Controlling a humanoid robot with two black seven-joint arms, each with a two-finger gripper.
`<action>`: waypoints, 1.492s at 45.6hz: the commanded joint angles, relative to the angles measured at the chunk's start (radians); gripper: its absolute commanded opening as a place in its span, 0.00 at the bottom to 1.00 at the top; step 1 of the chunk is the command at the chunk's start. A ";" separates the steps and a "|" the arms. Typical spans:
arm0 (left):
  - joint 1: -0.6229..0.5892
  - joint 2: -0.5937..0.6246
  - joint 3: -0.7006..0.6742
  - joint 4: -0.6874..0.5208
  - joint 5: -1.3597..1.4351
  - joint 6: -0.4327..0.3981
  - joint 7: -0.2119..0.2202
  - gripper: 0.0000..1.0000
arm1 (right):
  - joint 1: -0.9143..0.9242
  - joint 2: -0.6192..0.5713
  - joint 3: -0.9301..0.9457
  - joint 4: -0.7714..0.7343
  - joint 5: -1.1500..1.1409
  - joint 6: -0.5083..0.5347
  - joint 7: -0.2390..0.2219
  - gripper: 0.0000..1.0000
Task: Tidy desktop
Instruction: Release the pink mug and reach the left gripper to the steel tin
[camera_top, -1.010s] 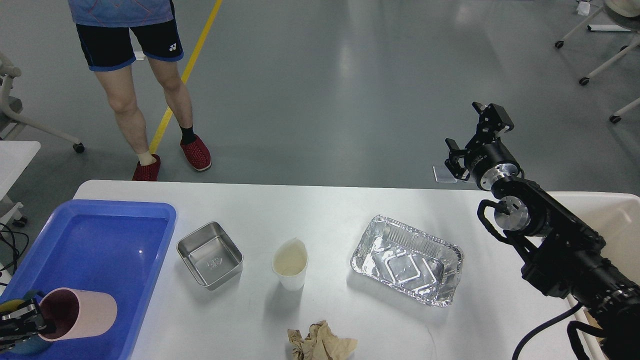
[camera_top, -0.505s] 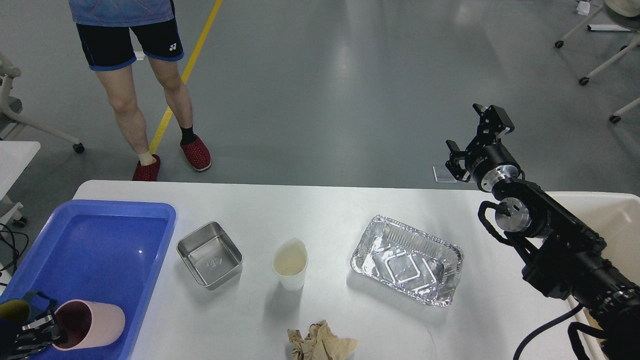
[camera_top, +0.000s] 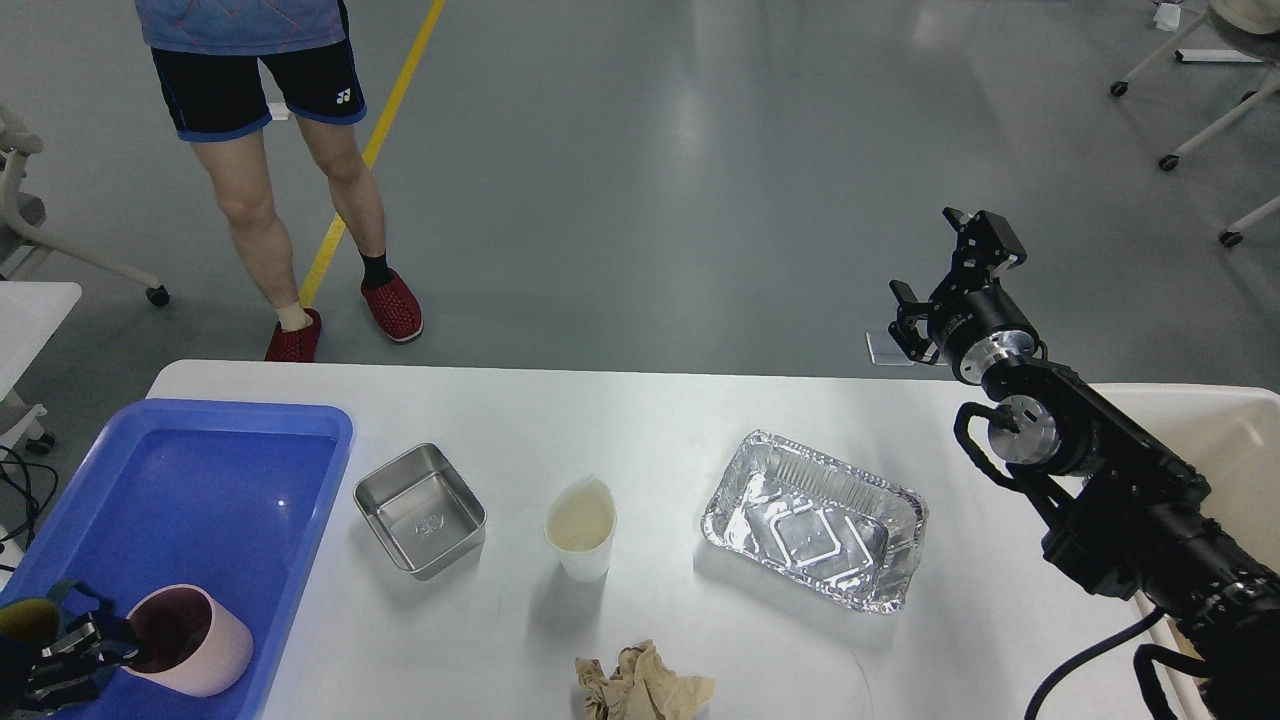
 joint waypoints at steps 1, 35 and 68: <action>-0.006 0.011 -0.005 -0.012 0.000 -0.008 -0.001 0.59 | 0.000 0.001 -0.002 0.000 0.000 0.000 0.000 1.00; -0.271 0.431 -0.313 -0.195 0.001 -0.374 0.043 0.60 | 0.002 0.009 -0.002 0.002 0.000 -0.003 0.000 1.00; -0.233 0.020 -0.279 -0.123 -0.005 -0.143 0.164 0.60 | 0.000 0.018 -0.002 0.003 0.000 -0.003 0.000 1.00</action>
